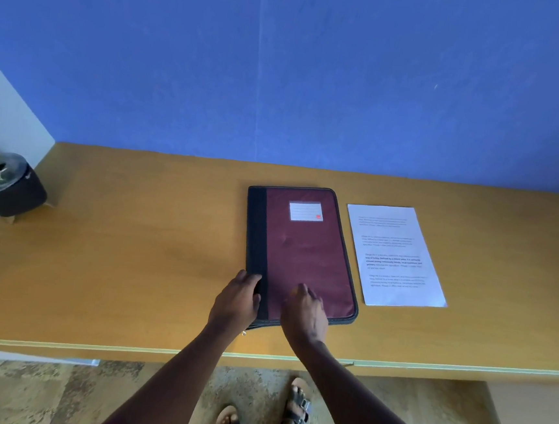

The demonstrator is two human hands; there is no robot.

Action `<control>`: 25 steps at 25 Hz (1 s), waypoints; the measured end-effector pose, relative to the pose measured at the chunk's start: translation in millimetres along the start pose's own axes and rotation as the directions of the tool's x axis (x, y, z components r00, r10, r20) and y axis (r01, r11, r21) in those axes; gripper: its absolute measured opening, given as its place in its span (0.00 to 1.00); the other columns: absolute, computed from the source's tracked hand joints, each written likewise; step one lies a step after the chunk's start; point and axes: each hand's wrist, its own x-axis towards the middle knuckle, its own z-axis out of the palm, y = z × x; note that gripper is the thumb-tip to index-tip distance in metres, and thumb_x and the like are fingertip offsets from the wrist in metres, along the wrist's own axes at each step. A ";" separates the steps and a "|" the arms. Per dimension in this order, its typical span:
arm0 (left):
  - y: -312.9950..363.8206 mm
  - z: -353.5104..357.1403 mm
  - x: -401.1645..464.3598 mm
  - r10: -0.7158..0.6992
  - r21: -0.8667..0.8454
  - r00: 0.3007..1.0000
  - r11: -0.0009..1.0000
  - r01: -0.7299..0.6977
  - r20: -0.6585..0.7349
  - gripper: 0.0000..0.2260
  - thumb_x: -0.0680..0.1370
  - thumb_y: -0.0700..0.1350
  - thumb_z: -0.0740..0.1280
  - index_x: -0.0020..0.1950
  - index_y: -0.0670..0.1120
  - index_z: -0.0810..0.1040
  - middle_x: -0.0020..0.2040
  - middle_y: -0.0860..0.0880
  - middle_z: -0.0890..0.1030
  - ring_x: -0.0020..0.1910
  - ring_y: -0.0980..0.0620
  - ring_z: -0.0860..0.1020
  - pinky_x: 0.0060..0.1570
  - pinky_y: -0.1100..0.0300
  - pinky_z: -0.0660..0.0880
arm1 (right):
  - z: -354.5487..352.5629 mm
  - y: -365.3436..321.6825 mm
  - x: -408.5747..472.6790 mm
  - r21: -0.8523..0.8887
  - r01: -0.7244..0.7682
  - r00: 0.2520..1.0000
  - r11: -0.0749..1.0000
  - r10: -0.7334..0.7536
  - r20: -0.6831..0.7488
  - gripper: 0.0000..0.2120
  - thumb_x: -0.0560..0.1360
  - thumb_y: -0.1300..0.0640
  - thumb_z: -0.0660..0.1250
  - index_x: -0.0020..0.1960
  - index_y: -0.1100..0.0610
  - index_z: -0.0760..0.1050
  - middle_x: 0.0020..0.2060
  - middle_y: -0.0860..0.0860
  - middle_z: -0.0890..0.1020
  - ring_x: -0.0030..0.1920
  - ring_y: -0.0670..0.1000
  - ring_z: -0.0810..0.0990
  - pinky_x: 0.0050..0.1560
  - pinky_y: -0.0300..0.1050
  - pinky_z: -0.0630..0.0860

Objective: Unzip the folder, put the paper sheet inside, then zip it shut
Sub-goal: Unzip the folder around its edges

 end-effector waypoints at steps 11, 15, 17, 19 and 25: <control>92.1 33.6 80.5 0.067 0.029 0.997 0.997 -0.069 0.045 0.23 0.80 0.48 0.65 0.75 0.49 0.66 0.69 0.49 0.70 0.68 0.50 0.70 0.60 0.55 0.75 | -51.2 79.9 94.1 0.057 -0.113 0.994 0.992 0.113 0.000 0.14 0.74 0.60 0.60 0.59 0.57 0.69 0.56 0.54 0.77 0.55 0.57 0.73 0.52 0.53 0.75; 120.2 46.1 115.8 0.077 0.035 0.996 0.996 -0.079 0.055 0.23 0.80 0.48 0.65 0.75 0.48 0.66 0.70 0.49 0.69 0.70 0.49 0.67 0.64 0.54 0.72 | -57.4 94.8 124.5 0.117 -0.096 0.994 0.989 0.089 0.064 0.11 0.72 0.60 0.59 0.54 0.55 0.69 0.52 0.53 0.77 0.52 0.58 0.74 0.47 0.51 0.75; 131.8 52.1 131.1 0.060 0.050 0.996 0.997 -0.063 0.071 0.25 0.80 0.49 0.64 0.76 0.48 0.63 0.74 0.48 0.66 0.73 0.47 0.63 0.69 0.53 0.68 | -60.3 99.8 139.1 0.132 -0.070 0.995 0.989 0.060 0.076 0.11 0.73 0.61 0.58 0.55 0.55 0.69 0.52 0.55 0.78 0.51 0.59 0.75 0.47 0.52 0.76; 142.9 59.2 144.2 0.006 0.089 0.994 0.996 -0.016 0.107 0.29 0.80 0.52 0.64 0.78 0.48 0.58 0.79 0.46 0.58 0.78 0.44 0.55 0.74 0.47 0.60 | -64.1 103.7 152.5 0.133 -0.022 0.995 0.991 0.009 0.097 0.14 0.74 0.61 0.58 0.59 0.54 0.68 0.53 0.56 0.80 0.51 0.59 0.78 0.46 0.52 0.77; 177.0 78.9 154.7 -0.155 0.141 0.965 0.982 0.126 0.213 0.46 0.73 0.59 0.69 0.80 0.47 0.45 0.81 0.44 0.41 0.78 0.34 0.39 0.71 0.28 0.45 | -68.7 114.7 181.6 0.170 0.047 0.972 0.984 -0.084 0.219 0.24 0.77 0.58 0.58 0.72 0.49 0.60 0.60 0.57 0.81 0.56 0.61 0.80 0.53 0.59 0.79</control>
